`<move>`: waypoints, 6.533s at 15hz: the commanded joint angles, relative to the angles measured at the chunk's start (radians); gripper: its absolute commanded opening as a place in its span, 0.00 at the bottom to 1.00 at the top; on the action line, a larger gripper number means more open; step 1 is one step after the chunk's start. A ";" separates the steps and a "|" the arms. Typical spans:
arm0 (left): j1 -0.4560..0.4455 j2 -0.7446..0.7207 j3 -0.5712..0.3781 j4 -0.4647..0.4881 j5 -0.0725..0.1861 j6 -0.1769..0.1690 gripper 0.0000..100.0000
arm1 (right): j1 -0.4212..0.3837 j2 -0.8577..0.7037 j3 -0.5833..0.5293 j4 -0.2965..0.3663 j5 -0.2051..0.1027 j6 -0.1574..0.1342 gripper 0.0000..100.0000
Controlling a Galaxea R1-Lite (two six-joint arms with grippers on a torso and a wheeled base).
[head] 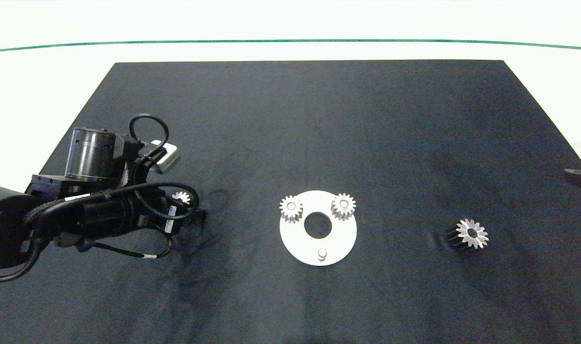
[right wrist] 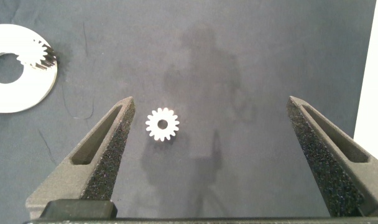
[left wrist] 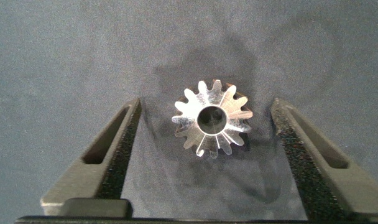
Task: Remove an incorrectly installed larger gear and replace it with the correct smaller gear
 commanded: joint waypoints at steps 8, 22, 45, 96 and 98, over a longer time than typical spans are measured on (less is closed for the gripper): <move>0.000 0.006 0.001 -0.002 0.001 0.000 0.62 | 0.001 0.003 0.000 0.002 -0.001 -0.001 1.00; 0.000 0.015 0.000 -0.003 0.001 0.000 0.35 | 0.001 0.003 0.000 0.002 -0.001 -0.001 1.00; -0.130 -0.310 0.014 0.143 0.000 0.005 0.13 | 0.001 -0.005 0.018 0.002 -0.001 -0.001 1.00; -0.814 0.159 -0.241 0.072 0.253 0.014 0.13 | -0.296 -0.160 0.083 0.017 -0.001 0.077 1.00; -0.813 0.165 -0.241 0.066 0.253 0.014 0.13 | -0.296 -0.160 0.083 0.016 -0.001 0.078 1.00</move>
